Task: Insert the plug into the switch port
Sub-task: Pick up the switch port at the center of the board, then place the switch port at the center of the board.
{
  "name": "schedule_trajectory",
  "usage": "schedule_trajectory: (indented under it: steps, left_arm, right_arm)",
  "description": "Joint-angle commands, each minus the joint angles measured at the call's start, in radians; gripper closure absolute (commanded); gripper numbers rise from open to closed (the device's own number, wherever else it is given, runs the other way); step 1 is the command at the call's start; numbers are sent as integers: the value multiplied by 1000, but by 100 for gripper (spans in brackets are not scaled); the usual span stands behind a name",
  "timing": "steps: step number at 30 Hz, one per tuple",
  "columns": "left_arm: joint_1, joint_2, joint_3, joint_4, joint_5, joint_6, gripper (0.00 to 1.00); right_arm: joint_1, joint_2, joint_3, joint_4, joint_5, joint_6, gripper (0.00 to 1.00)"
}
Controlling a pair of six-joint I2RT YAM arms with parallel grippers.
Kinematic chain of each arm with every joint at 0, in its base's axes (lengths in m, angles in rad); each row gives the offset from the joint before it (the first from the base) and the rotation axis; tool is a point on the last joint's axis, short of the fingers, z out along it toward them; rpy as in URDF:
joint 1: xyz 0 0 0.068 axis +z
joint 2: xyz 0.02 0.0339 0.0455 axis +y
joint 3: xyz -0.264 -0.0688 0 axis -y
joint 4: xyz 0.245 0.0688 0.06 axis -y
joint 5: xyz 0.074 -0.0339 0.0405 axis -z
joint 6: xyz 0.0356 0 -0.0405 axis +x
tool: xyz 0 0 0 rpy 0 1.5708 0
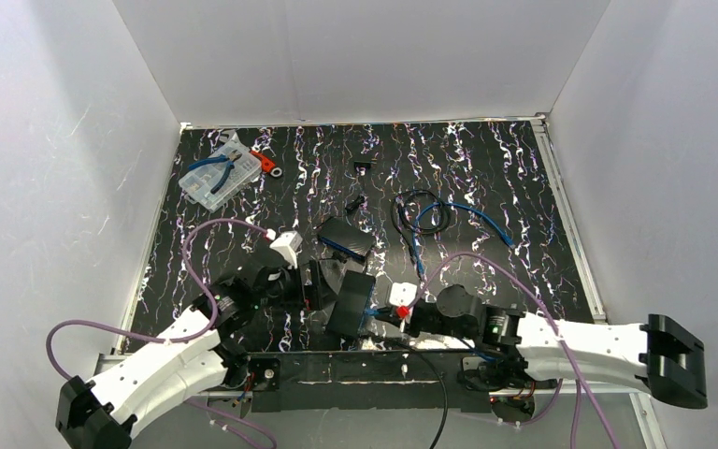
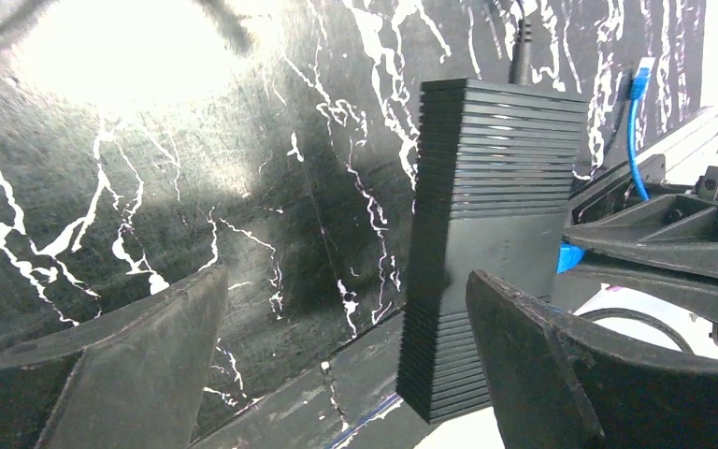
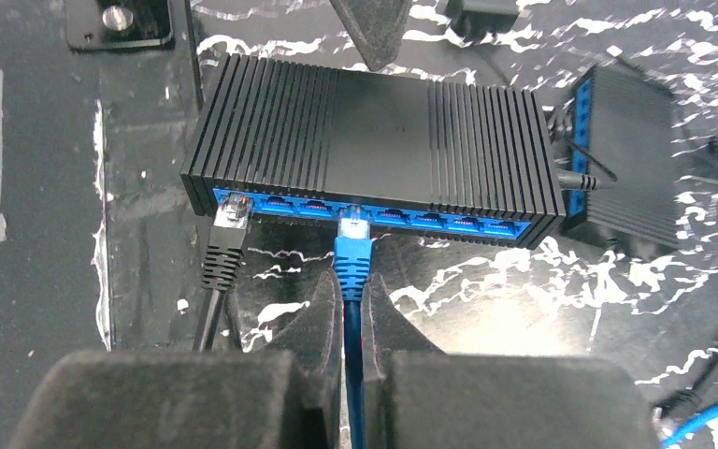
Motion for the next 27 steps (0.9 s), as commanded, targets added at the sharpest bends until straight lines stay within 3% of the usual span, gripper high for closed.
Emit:
schedule_trajectory:
  steps: [1,9,27]
  left_arm:
    - [-5,-45,91,-123,-67,37,2]
    - [-3,-104,158,-207,-104,73,2]
    - [-4,-159,108,-193,-87,74,2]
  right_arm:
    - [0,-139,22,-15,64,1,99]
    - [1,-313,90,-94,149,-51,99]
    - [0,-342,379,-173,435,-283,99]
